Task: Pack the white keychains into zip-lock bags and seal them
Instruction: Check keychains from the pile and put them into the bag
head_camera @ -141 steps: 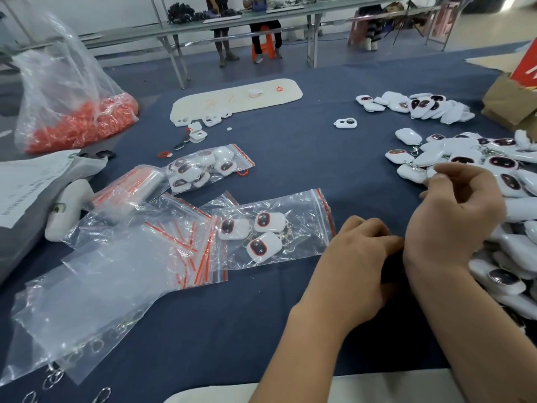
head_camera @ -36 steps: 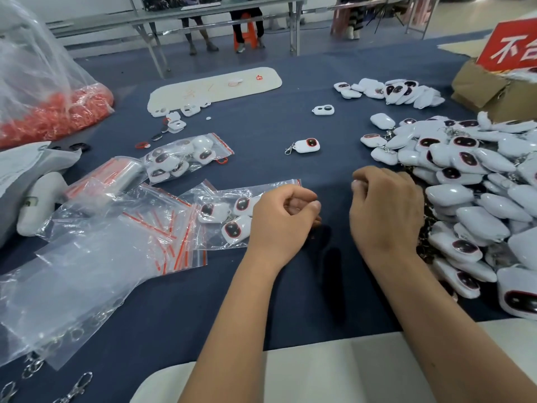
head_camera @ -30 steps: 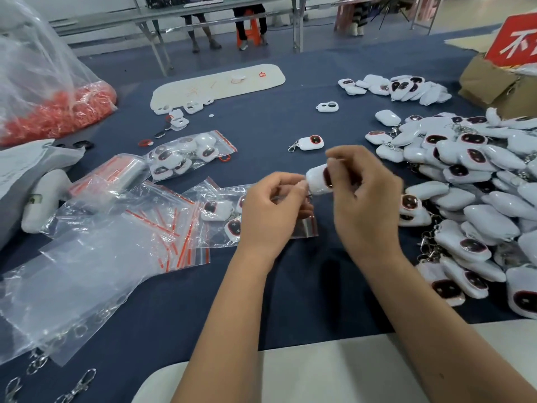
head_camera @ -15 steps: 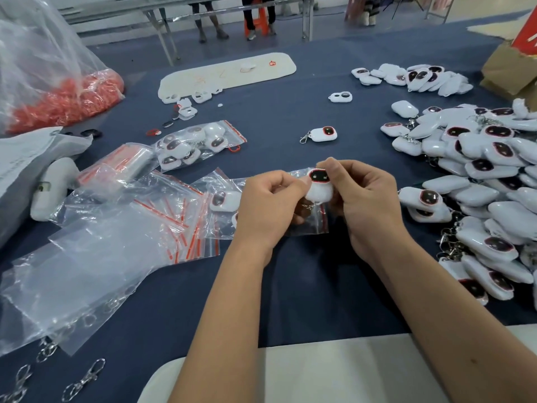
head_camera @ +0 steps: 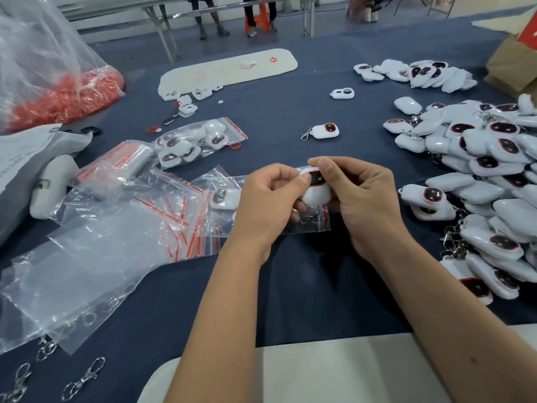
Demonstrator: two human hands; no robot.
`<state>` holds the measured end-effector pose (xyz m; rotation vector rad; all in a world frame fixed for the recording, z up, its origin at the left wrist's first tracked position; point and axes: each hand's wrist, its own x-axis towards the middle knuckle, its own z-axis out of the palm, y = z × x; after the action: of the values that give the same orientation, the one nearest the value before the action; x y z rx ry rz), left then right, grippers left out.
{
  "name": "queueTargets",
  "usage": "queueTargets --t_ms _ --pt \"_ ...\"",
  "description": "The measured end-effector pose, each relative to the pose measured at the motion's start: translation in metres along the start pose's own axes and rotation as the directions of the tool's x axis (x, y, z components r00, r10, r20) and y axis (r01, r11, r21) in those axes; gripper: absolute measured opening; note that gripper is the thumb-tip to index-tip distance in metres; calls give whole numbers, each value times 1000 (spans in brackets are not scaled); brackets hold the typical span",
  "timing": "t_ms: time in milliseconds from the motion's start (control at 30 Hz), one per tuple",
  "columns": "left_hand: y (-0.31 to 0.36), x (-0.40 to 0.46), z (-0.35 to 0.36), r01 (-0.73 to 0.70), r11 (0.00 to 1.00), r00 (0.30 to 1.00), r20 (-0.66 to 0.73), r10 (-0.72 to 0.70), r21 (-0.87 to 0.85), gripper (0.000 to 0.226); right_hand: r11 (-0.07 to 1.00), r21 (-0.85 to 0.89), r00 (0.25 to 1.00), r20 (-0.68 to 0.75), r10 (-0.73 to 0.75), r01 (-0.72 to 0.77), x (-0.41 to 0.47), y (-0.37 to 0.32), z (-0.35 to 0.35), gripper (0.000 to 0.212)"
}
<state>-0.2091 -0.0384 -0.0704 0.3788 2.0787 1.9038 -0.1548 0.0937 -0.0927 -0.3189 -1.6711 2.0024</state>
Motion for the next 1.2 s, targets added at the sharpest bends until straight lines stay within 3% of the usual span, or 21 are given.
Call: queueTargets --t_ms 400,767,967,1200 --pt "-5 1 4 -32 995 999 9 31 98 22 1000 -8 999 30 23 -23 1 3 -2 16" --pt "-4 0 5 -126 987 985 -106 137 104 16 991 -125 997 68 -36 45 -1 2 -2 15" --pt "-7 1 6 -151 975 984 -70 165 165 15 972 -223 997 19 -70 72 -1 1 -2 16" --pt "-6 1 5 -158 971 984 -58 171 178 16 978 -206 999 37 -16 23 0 -1 -4 14"
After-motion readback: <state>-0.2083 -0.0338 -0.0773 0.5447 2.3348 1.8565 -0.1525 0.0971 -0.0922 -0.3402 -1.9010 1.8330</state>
